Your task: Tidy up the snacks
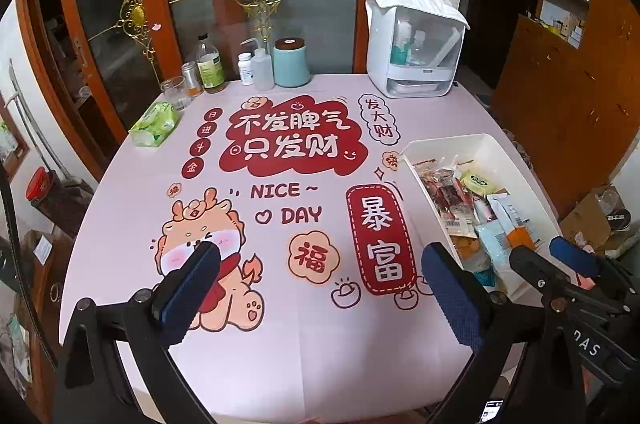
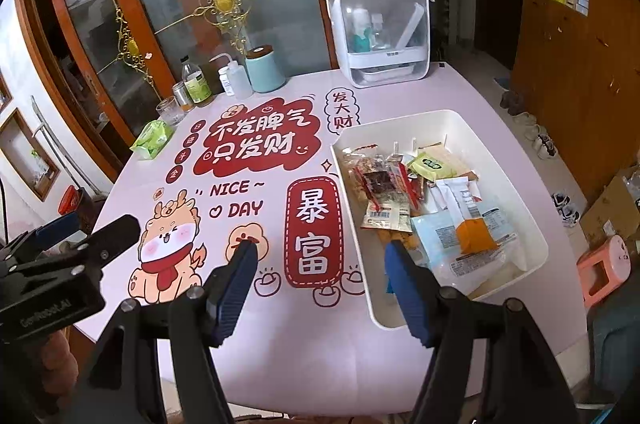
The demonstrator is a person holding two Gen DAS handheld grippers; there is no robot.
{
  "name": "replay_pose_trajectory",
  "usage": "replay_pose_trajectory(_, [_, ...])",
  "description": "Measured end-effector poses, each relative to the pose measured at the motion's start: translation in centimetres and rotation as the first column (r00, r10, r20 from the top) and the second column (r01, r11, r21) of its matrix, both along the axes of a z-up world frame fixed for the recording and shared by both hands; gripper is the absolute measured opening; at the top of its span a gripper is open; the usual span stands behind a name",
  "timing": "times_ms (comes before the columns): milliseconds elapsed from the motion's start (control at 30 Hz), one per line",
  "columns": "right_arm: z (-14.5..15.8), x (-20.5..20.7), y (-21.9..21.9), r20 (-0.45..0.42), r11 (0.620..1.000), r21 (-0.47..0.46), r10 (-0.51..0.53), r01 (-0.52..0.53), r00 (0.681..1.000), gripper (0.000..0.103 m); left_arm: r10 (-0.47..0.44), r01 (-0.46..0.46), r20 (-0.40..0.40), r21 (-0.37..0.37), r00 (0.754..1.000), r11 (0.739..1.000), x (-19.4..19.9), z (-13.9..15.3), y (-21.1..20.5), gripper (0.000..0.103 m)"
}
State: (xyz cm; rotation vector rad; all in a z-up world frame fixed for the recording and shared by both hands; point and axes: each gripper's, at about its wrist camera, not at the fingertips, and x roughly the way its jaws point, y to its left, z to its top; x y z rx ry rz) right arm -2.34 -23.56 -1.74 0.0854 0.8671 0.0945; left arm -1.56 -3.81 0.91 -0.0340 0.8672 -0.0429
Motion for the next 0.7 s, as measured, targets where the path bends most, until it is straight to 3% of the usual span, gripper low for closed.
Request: replay_pose_trajectory(700, [0.6,0.0,1.9,0.002,0.997,-0.072,0.002,-0.002,1.0,0.067,0.047,-0.047,-0.04,-0.007,0.998,0.999,-0.1,-0.9,1.2,0.1])
